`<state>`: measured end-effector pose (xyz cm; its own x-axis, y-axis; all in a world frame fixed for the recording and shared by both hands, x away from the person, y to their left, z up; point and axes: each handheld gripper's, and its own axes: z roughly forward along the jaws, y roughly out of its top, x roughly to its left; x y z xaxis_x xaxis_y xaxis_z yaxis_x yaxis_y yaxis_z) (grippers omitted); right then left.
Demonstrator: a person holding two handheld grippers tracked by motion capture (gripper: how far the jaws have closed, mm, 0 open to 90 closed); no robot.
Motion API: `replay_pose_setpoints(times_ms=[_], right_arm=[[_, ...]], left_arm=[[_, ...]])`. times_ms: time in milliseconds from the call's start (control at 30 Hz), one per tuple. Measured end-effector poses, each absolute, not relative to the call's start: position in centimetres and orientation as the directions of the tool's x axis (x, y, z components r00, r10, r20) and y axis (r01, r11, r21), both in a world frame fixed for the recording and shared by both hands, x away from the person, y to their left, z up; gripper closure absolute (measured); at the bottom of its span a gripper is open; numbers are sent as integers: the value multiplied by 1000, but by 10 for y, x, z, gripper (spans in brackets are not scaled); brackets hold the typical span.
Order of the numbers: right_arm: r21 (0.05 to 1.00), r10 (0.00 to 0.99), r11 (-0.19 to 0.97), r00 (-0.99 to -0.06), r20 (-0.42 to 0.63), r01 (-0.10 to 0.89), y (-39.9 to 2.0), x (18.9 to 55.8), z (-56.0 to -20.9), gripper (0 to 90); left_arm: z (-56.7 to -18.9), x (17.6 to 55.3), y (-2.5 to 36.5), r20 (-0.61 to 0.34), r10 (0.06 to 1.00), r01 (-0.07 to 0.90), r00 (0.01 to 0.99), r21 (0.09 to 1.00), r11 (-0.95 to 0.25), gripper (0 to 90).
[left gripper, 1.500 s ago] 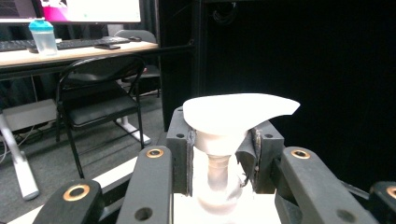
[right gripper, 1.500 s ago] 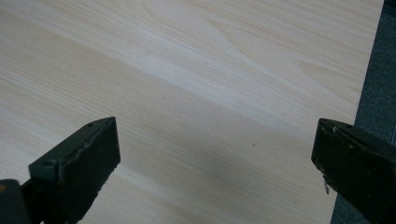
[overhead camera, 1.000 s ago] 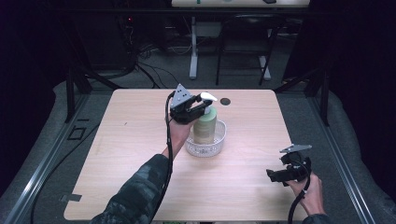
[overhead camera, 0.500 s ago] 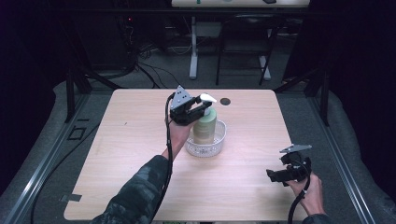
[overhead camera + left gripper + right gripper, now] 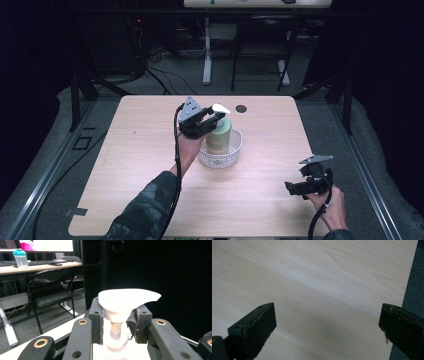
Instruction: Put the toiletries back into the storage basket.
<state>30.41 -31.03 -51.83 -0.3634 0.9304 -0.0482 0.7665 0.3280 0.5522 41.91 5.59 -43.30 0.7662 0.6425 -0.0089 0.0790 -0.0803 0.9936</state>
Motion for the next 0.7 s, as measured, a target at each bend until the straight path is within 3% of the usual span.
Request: replay_pose_setpoints(times_ms=[500,600,700], right_arm=[[554,930,329,-365,-48,765,-310,304,-518,7],[552,930,329,-365,-49,766,-310,304,-518,7],[550,930,330,-364,-50,767,-310,304,-519,7]], left_arm=[[-430,419,57,-9,644,95,765,991,-99,647],[-428,420,59,-24,651,115,759,989,-98,585],[-427,420,63,-45,663,139,747,986,-90,441]])
